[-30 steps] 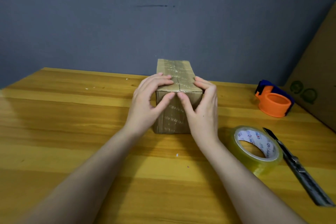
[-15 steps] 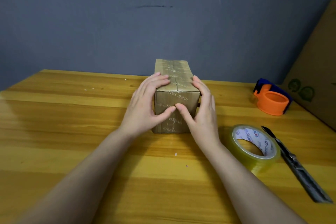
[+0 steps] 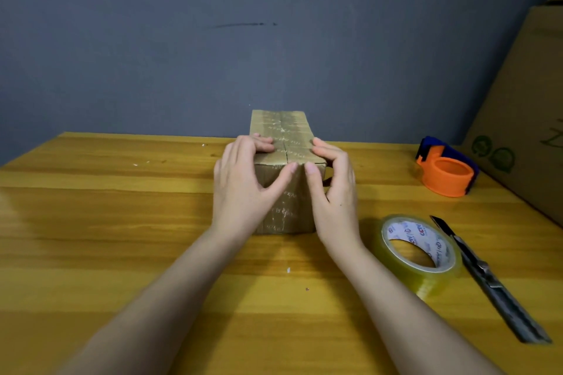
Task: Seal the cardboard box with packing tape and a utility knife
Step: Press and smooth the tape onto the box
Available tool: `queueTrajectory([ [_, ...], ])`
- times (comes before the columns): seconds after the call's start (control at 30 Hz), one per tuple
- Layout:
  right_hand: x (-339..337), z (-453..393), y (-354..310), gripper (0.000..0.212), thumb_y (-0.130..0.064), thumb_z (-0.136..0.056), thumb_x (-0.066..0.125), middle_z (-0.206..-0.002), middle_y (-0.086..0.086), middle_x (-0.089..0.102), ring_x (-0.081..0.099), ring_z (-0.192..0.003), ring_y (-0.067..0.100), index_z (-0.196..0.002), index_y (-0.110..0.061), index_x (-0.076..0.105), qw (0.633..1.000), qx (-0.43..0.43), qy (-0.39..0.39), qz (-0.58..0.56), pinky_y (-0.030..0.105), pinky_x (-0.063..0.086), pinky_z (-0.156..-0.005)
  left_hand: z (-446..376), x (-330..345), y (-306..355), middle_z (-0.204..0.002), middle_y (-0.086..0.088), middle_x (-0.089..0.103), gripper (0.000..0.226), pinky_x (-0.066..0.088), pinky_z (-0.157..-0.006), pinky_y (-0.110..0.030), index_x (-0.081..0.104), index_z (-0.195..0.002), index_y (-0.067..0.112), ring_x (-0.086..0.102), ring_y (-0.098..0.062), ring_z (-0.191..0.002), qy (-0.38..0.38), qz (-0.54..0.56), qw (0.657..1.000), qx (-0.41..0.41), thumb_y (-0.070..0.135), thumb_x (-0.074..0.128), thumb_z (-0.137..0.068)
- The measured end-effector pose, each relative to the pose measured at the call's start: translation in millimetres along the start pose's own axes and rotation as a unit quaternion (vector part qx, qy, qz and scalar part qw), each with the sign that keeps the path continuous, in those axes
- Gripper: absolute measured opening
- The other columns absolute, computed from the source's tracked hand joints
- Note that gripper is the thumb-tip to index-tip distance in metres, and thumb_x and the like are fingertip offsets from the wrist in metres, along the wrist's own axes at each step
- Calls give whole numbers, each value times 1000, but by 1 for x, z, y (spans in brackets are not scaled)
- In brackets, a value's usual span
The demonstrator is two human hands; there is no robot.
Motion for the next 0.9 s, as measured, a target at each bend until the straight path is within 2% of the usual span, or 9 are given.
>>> queueTrajectory([
  [0.17,-3,0,-1,39,-40,-91,49,-132,-4,56,49,-122,12,-121,-16,53,997,-42,-7,68,22,38,-102,2,1,-2,-116,5,61,45,44,-98,-42,54,-103,18,52,-14,-121,-4,-24,999,40,51,65,-74],
  [0.3,-3,6,2,45,-39,-92,48,-141,-5,48,44,-122,6,-130,-15,47,995,-59,-21,82,12,29,-104,7,5,-8,-125,-2,58,58,38,-106,-34,53,-114,9,46,-17,-129,-16,-38,995,90,45,70,-72],
  [0.4,-2,9,5,50,-36,-93,48,-149,-6,39,35,-130,0,-138,-17,39,994,-59,-58,75,12,24,-108,9,6,-11,-132,-7,53,66,31,-113,-32,50,-120,5,39,-20,-135,-34,-18,993,114,41,74,-71],
  [0.5,-2,12,7,56,-33,-93,49,-155,-11,27,23,-138,-8,-144,-26,27,992,-31,-107,52,14,27,-109,12,6,-13,-142,-8,43,79,27,-116,-36,39,-132,6,29,-22,-142,-59,4,991,121,38,77,-70],
  [0.57,-3,14,7,58,-32,-94,51,-154,-13,28,27,-137,-7,-143,-37,21,991,-2,-131,38,16,32,-105,14,6,-15,-150,-5,33,98,26,-117,-38,21,-144,10,24,-19,-144,-76,21,992,102,41,76,-69],
  [0.67,-6,16,5,60,-37,-94,50,-149,-15,37,43,-131,7,-139,-52,14,986,40,-158,34,29,42,-102,16,4,-16,-155,2,27,119,25,-117,-30,-4,-149,22,23,-9,-144,-86,58,993,58,44,77,-66],
  [0.77,-7,18,2,62,-39,-94,48,-149,-14,39,48,-129,14,-137,-59,8,982,54,-178,38,37,45,-102,19,2,-18,-154,11,25,118,25,-114,-18,2,-149,28,24,-3,-142,-91,79,992,24,43,81,-62],
  [0.83,-8,20,-1,65,-37,-95,48,-150,-15,36,47,-131,15,-135,-63,4,980,56,-186,36,38,44,-103,21,2,-20,-154,12,22,115,24,-107,-4,9,-148,29,24,-2,-141,-98,69,993,9,39,84,-61],
  [0.9,-8,22,-3,69,-34,-96,47,-152,-16,34,45,-132,17,-132,-67,-1,979,62,-190,33,38,43,-104,25,2,-21,-155,13,19,118,24,-100,2,4,-147,36,23,0,-141,-112,58,992,-19,36,85,-61],
])
Point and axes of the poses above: each hand's wrist, its own z-axis away from the middle knuckle, its own x-axis out of the palm, y = z × x, the point moved 4 cm from there along -z, towards the middle knuckle
